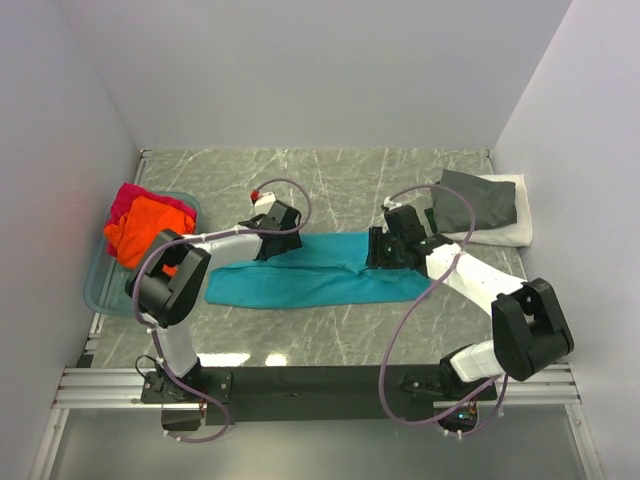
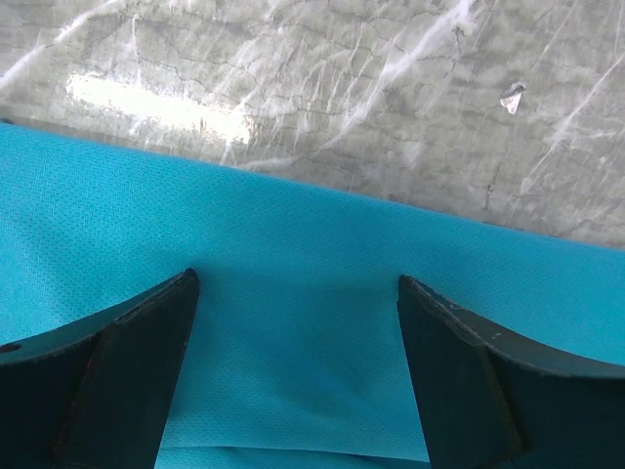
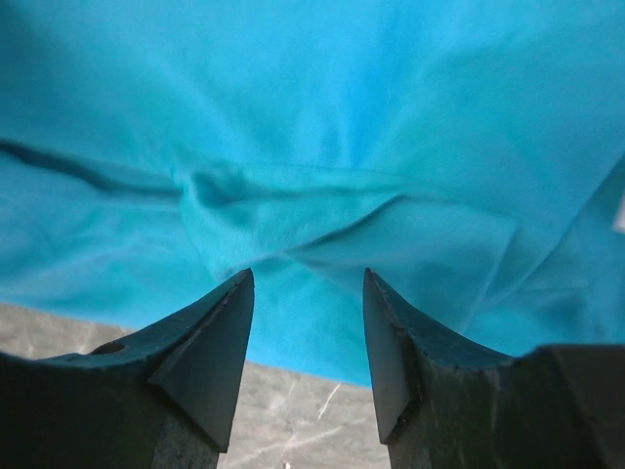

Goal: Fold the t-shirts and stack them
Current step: Fold the tshirt

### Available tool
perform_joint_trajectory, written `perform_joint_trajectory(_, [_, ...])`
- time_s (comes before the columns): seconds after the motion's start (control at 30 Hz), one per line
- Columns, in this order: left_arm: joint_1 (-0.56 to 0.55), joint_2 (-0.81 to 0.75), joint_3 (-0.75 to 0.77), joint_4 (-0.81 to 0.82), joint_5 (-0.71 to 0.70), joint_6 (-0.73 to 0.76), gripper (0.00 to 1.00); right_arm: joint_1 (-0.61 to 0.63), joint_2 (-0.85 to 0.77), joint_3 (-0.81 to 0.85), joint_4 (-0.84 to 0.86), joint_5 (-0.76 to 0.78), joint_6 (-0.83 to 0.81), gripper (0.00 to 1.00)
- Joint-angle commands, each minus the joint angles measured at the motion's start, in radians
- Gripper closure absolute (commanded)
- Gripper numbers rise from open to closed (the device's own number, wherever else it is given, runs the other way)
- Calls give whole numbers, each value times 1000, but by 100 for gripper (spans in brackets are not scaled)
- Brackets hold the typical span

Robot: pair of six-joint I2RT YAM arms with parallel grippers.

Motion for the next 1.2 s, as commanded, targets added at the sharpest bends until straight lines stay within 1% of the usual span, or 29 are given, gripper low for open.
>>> perform_joint_trajectory(0.0, [-44, -18, 24, -30, -46, 29, 11, -48, 25, 86, 2, 55, -19, 44])
perform_joint_trajectory(0.07, [-72, -50, 36, -24, -68, 51, 11, -111, 36, 78, 23, 20, -25, 44])
perform_joint_trajectory(0.17, [-130, -72, 65, -18, -85, 81, 11, -174, 48, 61, 40, 0, -34, 43])
perform_joint_trajectory(0.3, [-206, -52, 119, -20, -85, 101, 10, -203, 71, 37, 69, -50, -39, 43])
perform_joint_trajectory(0.43, [-230, 3, 173, -30, -60, 88, 10, -211, 112, 20, 105, -78, -25, 43])
perform_joint_trajectory(0.53, [-235, 31, 182, -30, -37, 69, 10, -211, 137, 34, 89, -60, -23, 43])
perform_joint_trajectory(0.73, [-240, 20, 162, -9, -16, 55, 10, -217, 149, 43, 66, -49, -16, 43])
perform_joint_trajectory(0.83, [-249, 22, 168, -7, -11, 55, 10, -220, 198, 73, 45, -64, -25, 43])
perform_joint_trajectory(0.87, [-252, 23, 171, -12, -14, 54, 10, -218, 206, 78, 39, -80, -26, 45])
perform_joint_trajectory(0.97, [-252, 23, 170, -14, -20, 51, 10, -218, 217, 84, 36, -95, -28, 56])
perform_joint_trajectory(1.0, [-253, 20, 165, -14, -22, 48, 10, -220, 217, 84, 34, -97, -28, 65])
perform_joint_trajectory(1.07, [-253, 17, 156, -14, -28, 48, 10, -220, 212, 84, 31, -100, -29, 75])
perform_joint_trajectory(1.1, [-253, 14, 156, -14, -30, 48, 10, -218, 200, 80, 28, -100, -29, 83])
perform_joint_trajectory(1.17, [-253, 12, 153, -14, -31, 49, 10, -215, 174, 73, 23, -101, -25, 87])
